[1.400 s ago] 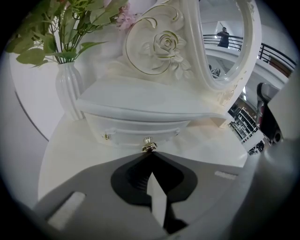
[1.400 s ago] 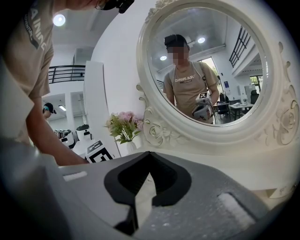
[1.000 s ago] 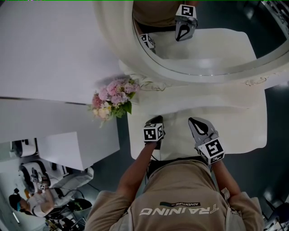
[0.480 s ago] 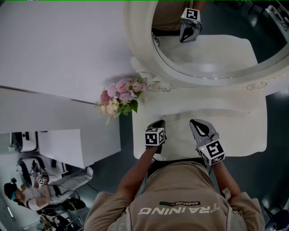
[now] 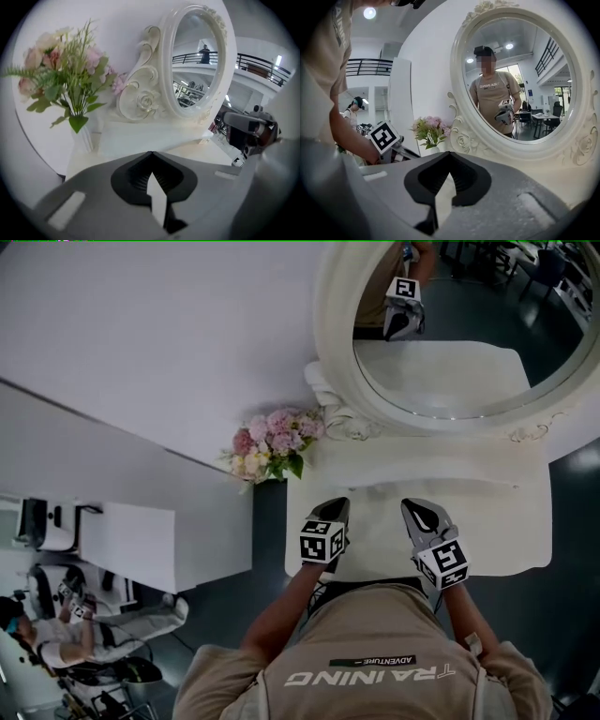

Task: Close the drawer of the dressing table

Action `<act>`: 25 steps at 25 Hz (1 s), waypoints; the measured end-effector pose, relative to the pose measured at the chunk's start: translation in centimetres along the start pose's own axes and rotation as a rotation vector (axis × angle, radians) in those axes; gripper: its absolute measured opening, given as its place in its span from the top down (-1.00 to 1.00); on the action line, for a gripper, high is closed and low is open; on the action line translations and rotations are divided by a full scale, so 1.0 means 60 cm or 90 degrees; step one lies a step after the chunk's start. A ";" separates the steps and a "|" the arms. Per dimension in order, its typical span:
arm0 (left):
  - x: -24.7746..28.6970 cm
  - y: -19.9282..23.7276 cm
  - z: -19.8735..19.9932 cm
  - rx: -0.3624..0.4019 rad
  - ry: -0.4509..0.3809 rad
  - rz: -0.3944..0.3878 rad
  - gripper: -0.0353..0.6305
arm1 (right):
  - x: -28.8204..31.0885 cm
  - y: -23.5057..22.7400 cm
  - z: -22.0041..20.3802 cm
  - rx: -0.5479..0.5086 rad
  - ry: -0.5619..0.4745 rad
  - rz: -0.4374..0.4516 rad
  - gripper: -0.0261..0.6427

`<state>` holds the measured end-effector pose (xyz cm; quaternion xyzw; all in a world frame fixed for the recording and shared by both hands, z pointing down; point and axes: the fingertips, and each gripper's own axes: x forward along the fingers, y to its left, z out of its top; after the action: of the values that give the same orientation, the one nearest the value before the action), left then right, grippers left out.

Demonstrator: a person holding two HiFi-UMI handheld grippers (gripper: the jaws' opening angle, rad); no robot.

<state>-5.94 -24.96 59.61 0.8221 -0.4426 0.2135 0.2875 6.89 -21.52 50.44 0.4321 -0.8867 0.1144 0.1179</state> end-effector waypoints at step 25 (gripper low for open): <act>-0.211 -0.062 0.235 0.139 -0.267 -0.029 0.84 | -0.031 0.036 0.183 -0.102 -0.125 -0.015 0.92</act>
<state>-7.95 -24.98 40.37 0.8843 -0.4485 0.0782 0.1035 5.07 -22.21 39.30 0.4407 -0.8952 -0.0011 0.0658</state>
